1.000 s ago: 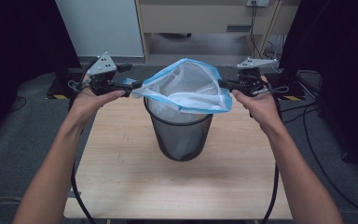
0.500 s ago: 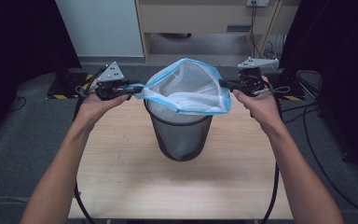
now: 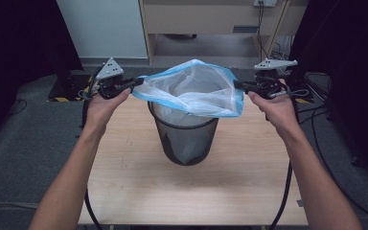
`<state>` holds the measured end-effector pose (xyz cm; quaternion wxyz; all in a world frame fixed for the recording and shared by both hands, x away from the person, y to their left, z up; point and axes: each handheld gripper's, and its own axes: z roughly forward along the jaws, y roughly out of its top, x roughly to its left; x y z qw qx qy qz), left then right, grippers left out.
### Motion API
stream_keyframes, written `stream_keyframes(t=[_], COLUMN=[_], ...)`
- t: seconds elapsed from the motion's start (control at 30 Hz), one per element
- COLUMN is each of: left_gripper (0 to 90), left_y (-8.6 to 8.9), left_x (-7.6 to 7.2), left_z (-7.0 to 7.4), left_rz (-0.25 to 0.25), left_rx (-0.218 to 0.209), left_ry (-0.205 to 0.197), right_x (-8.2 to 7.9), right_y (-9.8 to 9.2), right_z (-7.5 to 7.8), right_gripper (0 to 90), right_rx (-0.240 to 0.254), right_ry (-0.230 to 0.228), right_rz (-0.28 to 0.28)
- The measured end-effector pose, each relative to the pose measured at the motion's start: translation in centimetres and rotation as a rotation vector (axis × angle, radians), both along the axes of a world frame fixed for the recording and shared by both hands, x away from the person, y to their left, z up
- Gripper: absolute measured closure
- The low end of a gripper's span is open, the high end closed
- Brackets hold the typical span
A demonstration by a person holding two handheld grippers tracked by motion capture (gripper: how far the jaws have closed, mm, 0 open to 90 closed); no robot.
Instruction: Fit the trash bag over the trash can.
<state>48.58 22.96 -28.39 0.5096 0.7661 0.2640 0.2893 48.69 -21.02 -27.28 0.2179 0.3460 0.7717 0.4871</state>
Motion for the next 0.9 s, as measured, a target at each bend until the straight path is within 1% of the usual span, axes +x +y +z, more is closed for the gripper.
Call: stream_keyframes(t=[0.03,0.07,0.1,0.13,0.17,0.2,0.23,0.33,0.43,0.47,0.5,0.53,0.6,0.67,0.73,0.77,0.8,0.83,0.87,0.9], left_gripper=[89.4,89.4,89.5,89.5,89.4,89.4,89.4,89.4,89.4,89.4,89.4,89.4,89.5,89.4,89.4,89.4,89.4,89.4,89.4,89.5], left_y=[-0.1,-0.3,-0.4,-0.5,-0.6,-0.7,-0.7,-0.7,-0.6,-0.5,-0.4,-0.3,-0.2,-0.1,-0.2,-0.2,-0.2,-0.2,-0.2,-0.3], left_x=[-0.2,0.0,-0.2,0.1,0.1,0.0,0.2,0.5,0.9,1.2,1.2,1.4,1.8,2.4,3.0,3.4,4.2,4.2,4.8,5.0], left_z=[0.0,0.2,0.3,0.4,0.5,0.5,0.6,0.5,0.3,0.1,0.0,-0.1,-0.3,-0.7,-1.0,-1.2,-1.4,-1.6,-1.8,-2.0], left_rz=[0.006,-0.007,0.003,-0.004,-0.004,0.008,0.005,0.012,0.026,0.036,0.054,0.057,0.07,0.078,0.092,0.1,0.092,0.109,0.1,0.103], left_rx=[-0.002,-0.001,-0.004,-0.003,-0.01,-0.015,-0.011,-0.031,-0.025,-0.025,-0.029,-0.036,-0.037,-0.026,-0.005,-0.003,-0.001,-0.001,0.006,0.011], left_ry=[0.021,-0.002,0.019,-0.003,-0.004,0.018,-0.003,0.001,0.006,0.014,0.038,0.044,0.059,0.076,0.096,0.106,0.091,0.116,0.102,0.109], right_x=[0.0,0.0,0.0,0.1,0.2,0.4,0.6,1.1,1.6,1.9,2.3,2.6,3.1,3.9,4.7,4.9,5.3,5.7,5.9,6.1], right_y=[0.1,0.2,0.4,0.5,0.7,0.8,1.0,1.4,1.9,2.0,2.2,2.3,2.4,2.6,2.7,2.8,2.8,2.8,2.8,2.8], right_z=[0.1,0.2,0.3,0.3,0.4,0.4,0.4,0.4,0.3,0.3,0.1,0.0,-0.2,-0.7,-1.2,-1.4,-1.7,-2.2,-2.4,-2.8], right_gripper=[83.8,80.4,77.2,78.2,83.0,88.6,90.0,90.0,90.0,90.0,90.0,90.0,90.0,90.0,90.0,90.0,90.0,90.0,90.0,90.0], right_rx=[0.01,0.014,0.019,0.021,0.022,0.02,0.011,0.008,0.004,-0.002,-0.007,-0.01,-0.013,-0.029,-0.039,-0.044,-0.047,-0.051,-0.053,-0.055], right_ry=[-0.005,-0.008,-0.009,-0.007,-0.009,-0.004,-0.007,0.0,0.0,0.001,0.007,0.011,0.018,0.037,0.054,0.059,0.07,0.084,0.089,0.095], right_rz=[0.009,0.01,0.006,0.004,0.006,0.014,0.013,0.008,0.005,0.0,-0.005,-0.01,-0.018,-0.028,-0.034,-0.04,-0.048,-0.053,-0.055,-0.058])
